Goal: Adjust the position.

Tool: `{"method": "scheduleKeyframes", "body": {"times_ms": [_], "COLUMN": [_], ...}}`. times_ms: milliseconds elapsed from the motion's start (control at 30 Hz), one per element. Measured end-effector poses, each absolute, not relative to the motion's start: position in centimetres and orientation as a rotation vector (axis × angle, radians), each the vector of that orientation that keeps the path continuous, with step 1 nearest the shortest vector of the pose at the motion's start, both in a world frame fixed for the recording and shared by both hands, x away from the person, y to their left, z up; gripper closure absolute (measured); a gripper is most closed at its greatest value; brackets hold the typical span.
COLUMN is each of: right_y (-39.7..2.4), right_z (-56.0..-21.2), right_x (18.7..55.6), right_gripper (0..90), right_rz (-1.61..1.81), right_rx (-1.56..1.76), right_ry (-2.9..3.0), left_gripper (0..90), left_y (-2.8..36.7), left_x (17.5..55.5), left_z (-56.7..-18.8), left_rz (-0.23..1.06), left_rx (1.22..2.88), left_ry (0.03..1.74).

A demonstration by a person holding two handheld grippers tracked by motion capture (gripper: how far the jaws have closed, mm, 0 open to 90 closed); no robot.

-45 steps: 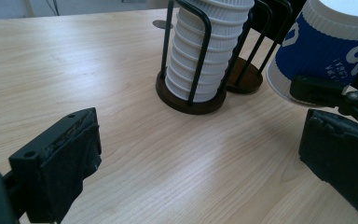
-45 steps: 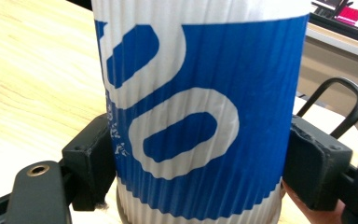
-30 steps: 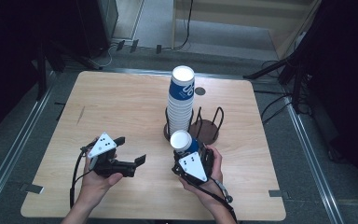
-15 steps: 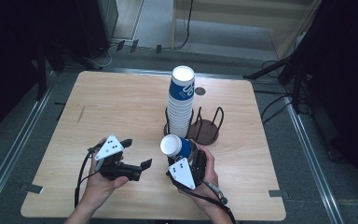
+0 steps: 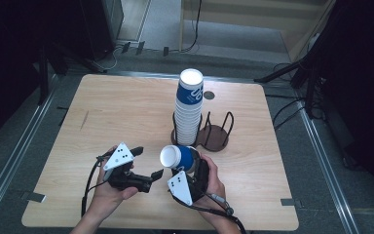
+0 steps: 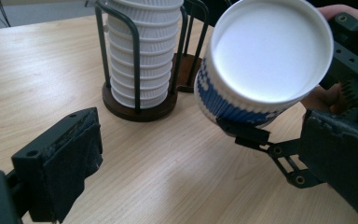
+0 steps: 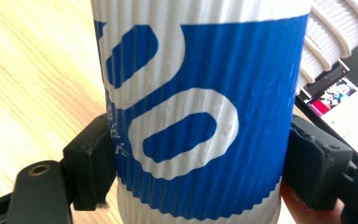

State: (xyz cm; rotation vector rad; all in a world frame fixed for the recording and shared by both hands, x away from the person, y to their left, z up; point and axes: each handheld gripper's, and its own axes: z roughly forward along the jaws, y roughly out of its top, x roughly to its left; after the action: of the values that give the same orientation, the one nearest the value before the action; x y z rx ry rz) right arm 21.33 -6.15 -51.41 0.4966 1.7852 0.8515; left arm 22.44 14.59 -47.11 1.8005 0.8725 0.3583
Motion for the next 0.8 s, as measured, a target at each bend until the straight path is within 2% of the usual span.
{"method": "scheduleKeyframes", "body": {"times_ms": [100,467,567,800], "right_y": [-5.8,-4.9,-4.6,-4.3], "right_z": [-51.5,-51.9,-51.9,-51.9], "right_x": [21.2,20.6,20.3,19.9], "right_gripper": [20.8,20.8,20.8,20.6], "right_rz": [0.824,0.776,0.771,0.768], "right_rx": [0.468,0.384,0.353,0.313], "right_ry": [1.79,1.817,1.823,1.825], "left_gripper": [4.8,7.9,13.6,15.5], "left_y": [14.4,13.7,13.6,13.5], "left_x": [22.3,22.0,21.9,21.8], "left_z": [-47.0,-47.1,-47.0,-47.1], "left_rz": [0.375,0.349,0.354,0.336], "left_rx": [1.803,1.829,1.832,1.838], "left_ry": [0.862,0.788,0.776,0.754]}}
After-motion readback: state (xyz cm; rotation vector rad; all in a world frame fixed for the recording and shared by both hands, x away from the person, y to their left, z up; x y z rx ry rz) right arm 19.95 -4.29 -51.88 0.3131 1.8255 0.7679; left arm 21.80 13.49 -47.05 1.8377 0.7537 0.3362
